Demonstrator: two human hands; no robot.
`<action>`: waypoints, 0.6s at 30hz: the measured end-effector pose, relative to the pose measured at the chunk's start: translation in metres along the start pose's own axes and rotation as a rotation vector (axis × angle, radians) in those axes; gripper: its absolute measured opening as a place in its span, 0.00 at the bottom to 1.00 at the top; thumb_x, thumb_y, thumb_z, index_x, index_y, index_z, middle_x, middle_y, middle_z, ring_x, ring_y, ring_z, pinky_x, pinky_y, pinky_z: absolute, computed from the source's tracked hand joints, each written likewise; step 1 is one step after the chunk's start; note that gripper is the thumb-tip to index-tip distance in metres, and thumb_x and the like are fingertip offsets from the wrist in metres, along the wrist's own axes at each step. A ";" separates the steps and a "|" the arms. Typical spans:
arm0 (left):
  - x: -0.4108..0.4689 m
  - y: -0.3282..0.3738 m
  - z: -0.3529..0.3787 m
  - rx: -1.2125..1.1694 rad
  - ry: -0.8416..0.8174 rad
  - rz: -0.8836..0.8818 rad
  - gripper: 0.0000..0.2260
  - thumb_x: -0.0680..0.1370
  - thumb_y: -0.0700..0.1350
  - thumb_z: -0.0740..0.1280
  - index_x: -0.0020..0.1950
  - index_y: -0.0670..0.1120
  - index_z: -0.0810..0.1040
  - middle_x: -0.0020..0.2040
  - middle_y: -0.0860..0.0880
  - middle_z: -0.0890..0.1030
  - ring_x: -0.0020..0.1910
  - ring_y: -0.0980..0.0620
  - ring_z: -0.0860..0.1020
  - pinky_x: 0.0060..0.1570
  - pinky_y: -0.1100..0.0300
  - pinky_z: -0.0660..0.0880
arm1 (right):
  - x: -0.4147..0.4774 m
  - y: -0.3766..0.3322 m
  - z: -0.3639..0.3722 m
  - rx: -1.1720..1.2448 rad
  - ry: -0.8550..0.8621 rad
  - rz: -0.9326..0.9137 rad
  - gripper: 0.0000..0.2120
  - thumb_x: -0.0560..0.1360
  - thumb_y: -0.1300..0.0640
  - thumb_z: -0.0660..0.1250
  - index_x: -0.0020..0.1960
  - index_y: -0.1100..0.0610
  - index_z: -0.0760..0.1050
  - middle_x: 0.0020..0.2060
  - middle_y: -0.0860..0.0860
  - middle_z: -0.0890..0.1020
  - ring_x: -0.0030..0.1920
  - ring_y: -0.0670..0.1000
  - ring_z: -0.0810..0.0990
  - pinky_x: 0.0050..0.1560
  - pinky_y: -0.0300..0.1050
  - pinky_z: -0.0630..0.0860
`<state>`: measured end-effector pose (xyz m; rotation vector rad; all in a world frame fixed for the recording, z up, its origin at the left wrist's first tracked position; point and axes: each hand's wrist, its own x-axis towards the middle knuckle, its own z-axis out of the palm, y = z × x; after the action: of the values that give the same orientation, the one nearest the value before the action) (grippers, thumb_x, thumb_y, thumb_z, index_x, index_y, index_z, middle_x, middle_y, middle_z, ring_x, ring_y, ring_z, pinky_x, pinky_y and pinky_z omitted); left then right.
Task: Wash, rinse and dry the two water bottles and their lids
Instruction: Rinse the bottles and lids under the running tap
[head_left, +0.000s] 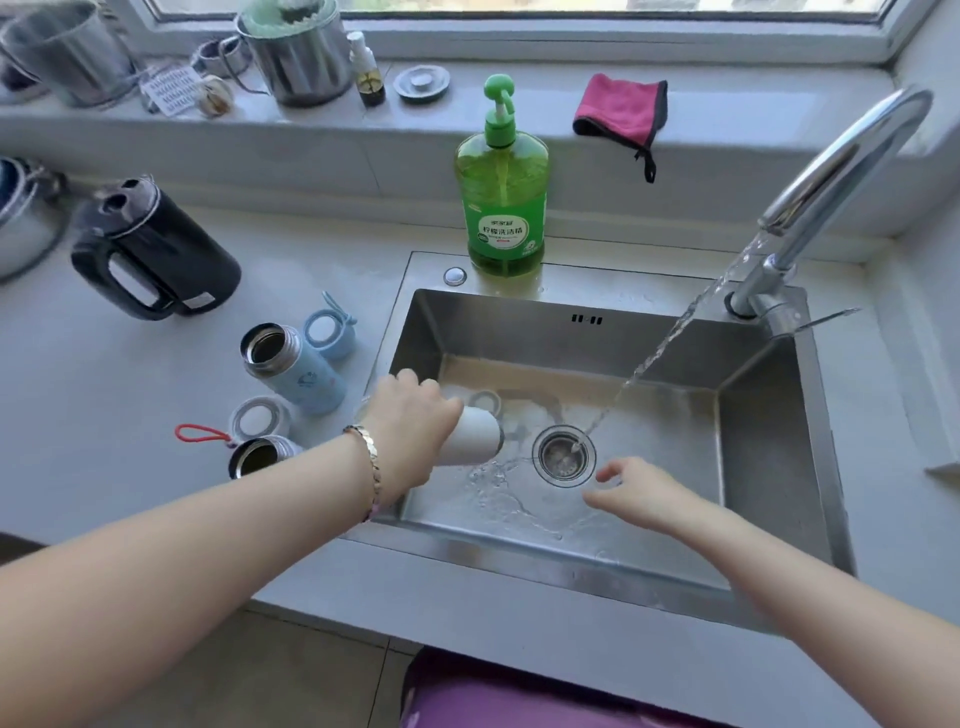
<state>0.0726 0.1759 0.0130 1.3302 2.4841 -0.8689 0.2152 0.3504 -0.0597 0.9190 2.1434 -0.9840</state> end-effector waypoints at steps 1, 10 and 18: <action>-0.006 -0.005 0.000 -0.009 -0.003 -0.006 0.19 0.73 0.46 0.68 0.61 0.49 0.67 0.56 0.48 0.74 0.55 0.46 0.72 0.41 0.57 0.61 | -0.001 -0.003 0.000 -0.027 0.001 -0.010 0.20 0.74 0.52 0.64 0.64 0.57 0.71 0.49 0.52 0.78 0.46 0.51 0.74 0.45 0.37 0.66; -0.095 -0.077 0.052 -1.385 0.403 -0.620 0.28 0.58 0.54 0.76 0.56 0.62 0.71 0.46 0.61 0.78 0.47 0.59 0.78 0.44 0.61 0.74 | 0.001 -0.056 0.004 -0.132 0.020 -0.196 0.08 0.73 0.53 0.64 0.51 0.54 0.75 0.44 0.51 0.76 0.43 0.50 0.72 0.39 0.39 0.68; -0.105 -0.166 0.122 -1.543 0.831 -1.044 0.32 0.65 0.39 0.78 0.65 0.49 0.69 0.54 0.53 0.73 0.52 0.52 0.73 0.52 0.59 0.70 | 0.022 -0.125 0.027 -0.175 0.006 -0.224 0.16 0.73 0.49 0.64 0.60 0.51 0.75 0.50 0.49 0.80 0.45 0.49 0.79 0.46 0.40 0.73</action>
<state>-0.0138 -0.0382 0.0259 -0.3008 2.8378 1.6572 0.1109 0.2753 -0.0416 0.6092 2.3317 -0.8806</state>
